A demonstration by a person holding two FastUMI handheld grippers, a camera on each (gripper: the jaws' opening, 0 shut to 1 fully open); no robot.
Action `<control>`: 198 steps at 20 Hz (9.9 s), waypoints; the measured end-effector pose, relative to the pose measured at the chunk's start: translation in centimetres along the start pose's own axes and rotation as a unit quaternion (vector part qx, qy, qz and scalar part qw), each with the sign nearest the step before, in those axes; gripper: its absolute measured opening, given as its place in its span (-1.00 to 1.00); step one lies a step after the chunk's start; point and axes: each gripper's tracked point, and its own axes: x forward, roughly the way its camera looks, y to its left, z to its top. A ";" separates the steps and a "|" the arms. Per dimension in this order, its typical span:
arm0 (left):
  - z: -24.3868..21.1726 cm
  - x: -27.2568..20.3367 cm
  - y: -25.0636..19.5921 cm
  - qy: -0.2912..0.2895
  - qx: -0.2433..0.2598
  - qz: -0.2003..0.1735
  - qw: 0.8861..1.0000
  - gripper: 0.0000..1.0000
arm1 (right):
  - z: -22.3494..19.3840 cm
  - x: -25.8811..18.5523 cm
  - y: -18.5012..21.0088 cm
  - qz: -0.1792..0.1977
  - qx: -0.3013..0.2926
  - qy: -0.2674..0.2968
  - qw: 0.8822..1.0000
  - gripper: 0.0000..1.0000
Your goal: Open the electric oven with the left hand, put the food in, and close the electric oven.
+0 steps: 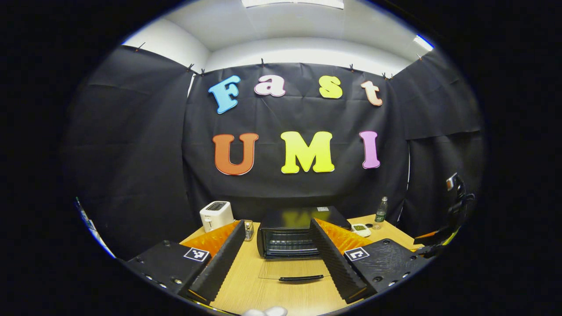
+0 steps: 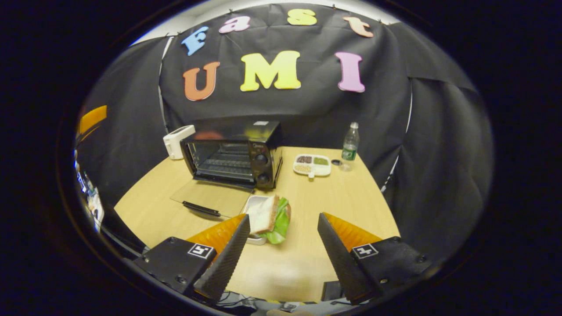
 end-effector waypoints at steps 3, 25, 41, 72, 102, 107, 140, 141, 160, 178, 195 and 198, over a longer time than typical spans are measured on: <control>0.4 -0.2 0.5 -0.002 0.003 0.008 1.000 1.00 | -1.7 2.6 -0.3 0.008 0.023 0.030 0.999 0.98; -1.4 1.9 -0.6 0.037 -0.006 0.054 0.998 0.92 | -3.5 13.3 1.8 0.178 0.160 0.211 0.948 0.46; -1.2 3.0 -0.7 0.034 -0.006 0.040 0.999 0.92 | 2.1 9.4 5.5 0.210 0.179 0.157 0.948 -0.30; -6.7 3.3 3.7 0.082 0.041 -0.050 0.995 0.92 | 10.8 26.9 22.5 0.113 0.572 -0.133 0.802 -0.24; -4.4 3.1 4.2 0.053 0.017 -0.013 0.998 0.92 | 12.4 16.8 17.7 0.009 0.160 -0.115 0.980 0.89; -3.6 1.9 4.4 0.041 0.020 0.000 0.999 0.92 | 17.6 5.1 13.7 0.002 0.051 -0.183 0.982 0.89; -32.6 8.1 -8.0 0.223 0.019 -0.039 0.974 0.92 | 23.5 -15.6 -5.4 -0.101 -0.013 -0.248 0.963 0.90; -33.7 8.5 -8.1 0.229 0.021 -0.040 0.972 0.93 | 23.3 -15.4 -5.5 -0.103 -0.011 -0.243 0.964 0.90; -36.1 10.7 -7.9 0.251 0.014 -0.036 0.967 0.92 | 23.8 -12.5 -5.2 -0.100 -0.034 -0.204 0.973 1.00; -23.2 17.1 -8.7 0.179 0.024 -0.054 0.982 0.94 | 24.9 -13.9 -5.7 -0.097 -0.006 -0.220 0.971 0.90; -15.6 21.2 -8.7 0.115 0.041 -0.049 0.991 0.94 | 25.2 -14.2 -6.8 -0.100 0.008 -0.229 0.968 0.90; -11.7 18.8 -7.7 0.092 0.024 -0.038 0.995 0.94 | 26.0 -14.2 -5.4 -0.081 -0.002 -0.236 0.968 0.90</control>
